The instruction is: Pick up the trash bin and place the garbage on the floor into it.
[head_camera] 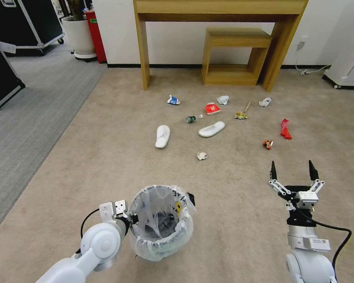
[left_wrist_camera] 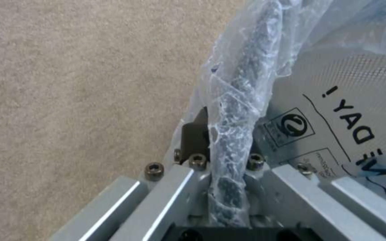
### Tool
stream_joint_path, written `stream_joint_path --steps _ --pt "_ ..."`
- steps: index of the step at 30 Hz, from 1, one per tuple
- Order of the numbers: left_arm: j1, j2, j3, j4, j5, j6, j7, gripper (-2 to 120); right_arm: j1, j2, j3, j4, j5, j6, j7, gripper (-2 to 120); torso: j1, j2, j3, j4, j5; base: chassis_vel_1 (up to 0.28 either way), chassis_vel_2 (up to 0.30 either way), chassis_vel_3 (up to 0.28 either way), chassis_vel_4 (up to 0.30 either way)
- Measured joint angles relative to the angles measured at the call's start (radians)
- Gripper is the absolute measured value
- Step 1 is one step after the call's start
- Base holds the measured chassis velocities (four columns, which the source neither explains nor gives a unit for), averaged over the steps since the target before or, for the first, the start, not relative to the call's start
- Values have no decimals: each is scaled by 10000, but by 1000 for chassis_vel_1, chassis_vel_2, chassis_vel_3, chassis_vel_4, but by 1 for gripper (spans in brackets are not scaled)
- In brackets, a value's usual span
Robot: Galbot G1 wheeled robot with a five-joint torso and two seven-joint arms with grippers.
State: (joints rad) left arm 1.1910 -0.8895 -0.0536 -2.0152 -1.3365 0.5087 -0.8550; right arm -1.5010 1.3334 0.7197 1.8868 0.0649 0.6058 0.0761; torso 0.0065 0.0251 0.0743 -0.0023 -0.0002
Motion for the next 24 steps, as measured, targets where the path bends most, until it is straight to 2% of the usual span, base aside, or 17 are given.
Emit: stream_joint_path --steps 9,24 --pt "166 27 -201 -169 -147 56 -22 0 -52 -1 -5 37 -12 -28 4 100 1 -3 2 -1 -7 0 0 0 0" --pt "699 57 -1496 -1043 -519 -37 -246 0 -57 109 -35 81 -36 -66 -9 100 2 -3 0 1 2 0 0 0 0"
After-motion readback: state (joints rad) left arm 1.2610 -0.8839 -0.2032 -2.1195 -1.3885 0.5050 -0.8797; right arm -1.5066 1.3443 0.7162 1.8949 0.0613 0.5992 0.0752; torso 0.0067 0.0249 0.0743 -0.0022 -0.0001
